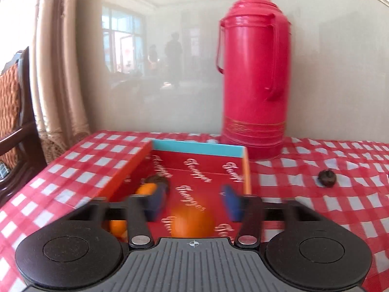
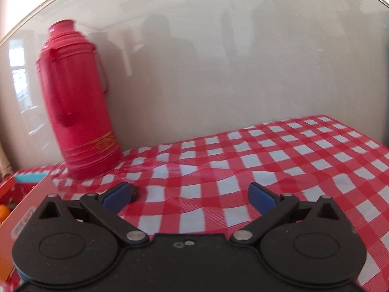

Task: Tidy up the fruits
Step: 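Carry the tangerine into the box and open the left gripper, then reach the right gripper to the dark brown fruit and grasp it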

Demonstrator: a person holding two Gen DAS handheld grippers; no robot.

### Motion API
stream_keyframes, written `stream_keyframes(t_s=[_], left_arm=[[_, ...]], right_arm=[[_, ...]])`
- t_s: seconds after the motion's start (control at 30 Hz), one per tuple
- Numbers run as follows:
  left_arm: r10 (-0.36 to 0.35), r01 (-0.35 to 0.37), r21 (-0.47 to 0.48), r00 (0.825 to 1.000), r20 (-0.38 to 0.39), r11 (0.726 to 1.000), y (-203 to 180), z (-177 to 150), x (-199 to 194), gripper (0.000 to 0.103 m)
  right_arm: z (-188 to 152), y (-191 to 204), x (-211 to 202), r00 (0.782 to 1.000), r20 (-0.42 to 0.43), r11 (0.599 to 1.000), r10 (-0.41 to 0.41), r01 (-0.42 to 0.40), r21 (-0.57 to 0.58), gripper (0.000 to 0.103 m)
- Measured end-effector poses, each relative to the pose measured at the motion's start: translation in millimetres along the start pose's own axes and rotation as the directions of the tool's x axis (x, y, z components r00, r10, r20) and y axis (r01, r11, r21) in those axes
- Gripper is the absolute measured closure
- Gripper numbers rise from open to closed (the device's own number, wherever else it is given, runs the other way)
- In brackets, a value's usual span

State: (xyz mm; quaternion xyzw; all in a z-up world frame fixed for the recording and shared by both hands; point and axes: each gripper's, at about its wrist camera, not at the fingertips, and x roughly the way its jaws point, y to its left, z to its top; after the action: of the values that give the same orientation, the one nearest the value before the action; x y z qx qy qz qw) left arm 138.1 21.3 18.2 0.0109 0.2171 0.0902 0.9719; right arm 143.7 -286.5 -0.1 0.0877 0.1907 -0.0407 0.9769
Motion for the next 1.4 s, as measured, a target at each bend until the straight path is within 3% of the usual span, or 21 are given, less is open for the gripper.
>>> stream_keyframes(t_s=[0.03,0.1,0.43,0.7,0.87,1.03,1.3,1.33,1.37,1.4], left_arm=[[0.028,-0.028,-0.015,0.999,0.042,1.000,4.8,-1.1,-5.9,0.000],[0.040,-0.039,-0.007,0.993,0.107,0.999,10.6,-1.6,-15.3,0.000],[0.067,-0.063,-0.048,0.995,0.075,0.997,52.0,-6.0,-15.4,0.000],[0.121,-0.117,-0.071,0.991,0.055,0.991,88.4,-10.7,-12.4,0.000],[0.133,-0.129,-0.117,0.991,0.026,0.985,115.9,-16.2,-7.1,0.000],[0.092,-0.091,-0.176,0.996,-0.003,0.980,130.8,-20.6,0.0,0.000],[0.038,-0.040,-0.156,0.999,-0.020,0.987,123.0,-20.2,10.1,0.000],[0.031,-0.034,-0.153,0.999,-0.021,0.988,121.2,-20.3,10.6,0.000],[0.020,-0.023,-0.149,1.000,-0.022,0.989,119.4,-20.2,11.3,0.000],[0.012,-0.016,-0.144,1.000,-0.025,0.989,117.5,-20.0,11.6,0.000]], right_arm=[[-1.6,2.6,-1.7,1.000,0.001,1.000,0.006,-0.006,-0.014,0.006],[-4.1,6.0,-3.9,1.000,0.000,0.999,0.007,-0.007,-0.038,0.006],[-6.7,31.5,3.1,1.000,-0.012,0.998,0.017,-0.018,-0.054,0.006],[-5.2,81.4,19.6,0.998,-0.020,0.981,0.054,-0.057,-0.184,0.007],[-5.7,105.1,39.7,0.997,-0.057,0.971,0.043,-0.055,-0.233,0.019],[-7.5,118.0,69.2,0.993,-0.122,0.967,-0.005,-0.026,-0.255,0.036],[-3.0,117.3,102.3,0.976,-0.205,0.971,-0.068,0.018,-0.239,0.047],[-3.7,115.9,106.5,0.972,-0.221,0.971,-0.075,0.021,-0.239,0.051],[-4.7,114.0,110.8,0.968,-0.235,0.971,-0.084,0.027,-0.238,0.063],[-4.6,111.1,112.2,0.969,-0.237,0.976,-0.070,0.017,-0.219,0.067]])
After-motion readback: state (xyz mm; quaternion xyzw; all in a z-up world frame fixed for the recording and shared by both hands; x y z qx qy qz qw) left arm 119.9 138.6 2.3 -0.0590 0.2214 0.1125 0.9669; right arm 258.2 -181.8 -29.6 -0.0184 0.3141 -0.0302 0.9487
